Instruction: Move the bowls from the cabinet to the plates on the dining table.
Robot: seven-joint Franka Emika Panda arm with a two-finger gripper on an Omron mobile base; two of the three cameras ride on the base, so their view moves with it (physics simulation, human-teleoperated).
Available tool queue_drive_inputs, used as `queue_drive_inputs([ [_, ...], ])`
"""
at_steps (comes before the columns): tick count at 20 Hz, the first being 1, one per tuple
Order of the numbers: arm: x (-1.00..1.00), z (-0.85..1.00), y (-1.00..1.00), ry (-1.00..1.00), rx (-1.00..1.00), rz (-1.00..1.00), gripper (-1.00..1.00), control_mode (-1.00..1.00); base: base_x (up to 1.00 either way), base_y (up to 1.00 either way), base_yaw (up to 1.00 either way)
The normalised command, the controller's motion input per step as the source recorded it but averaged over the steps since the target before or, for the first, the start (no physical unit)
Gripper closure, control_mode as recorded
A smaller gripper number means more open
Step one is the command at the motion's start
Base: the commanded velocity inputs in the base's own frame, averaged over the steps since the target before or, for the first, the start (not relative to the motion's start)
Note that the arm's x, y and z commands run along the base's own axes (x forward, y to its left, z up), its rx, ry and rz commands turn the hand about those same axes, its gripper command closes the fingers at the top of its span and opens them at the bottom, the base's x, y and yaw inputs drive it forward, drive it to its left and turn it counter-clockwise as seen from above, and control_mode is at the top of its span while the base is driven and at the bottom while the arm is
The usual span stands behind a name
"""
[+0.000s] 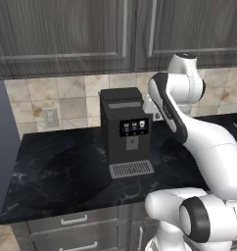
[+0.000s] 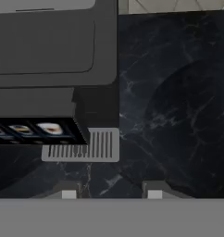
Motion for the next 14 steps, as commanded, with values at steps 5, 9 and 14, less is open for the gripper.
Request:
queue_drive_inputs([
  [5, -0.16, 0.03, 0.11, -0.09, -0.03, 0.01, -1.00, -1.00, 0.00, 0.00, 0.00],
  [9, -0.28, 0.10, 0.11, -0.15, -0.03, 0.00, -1.00, -1.00, 0.00, 0.00, 0.00],
  [14, -0.20, 0.31, 0.06, -0.12, -0.03, 0.00, -1.00, -1.00, 0.00, 0.00, 0.00],
])
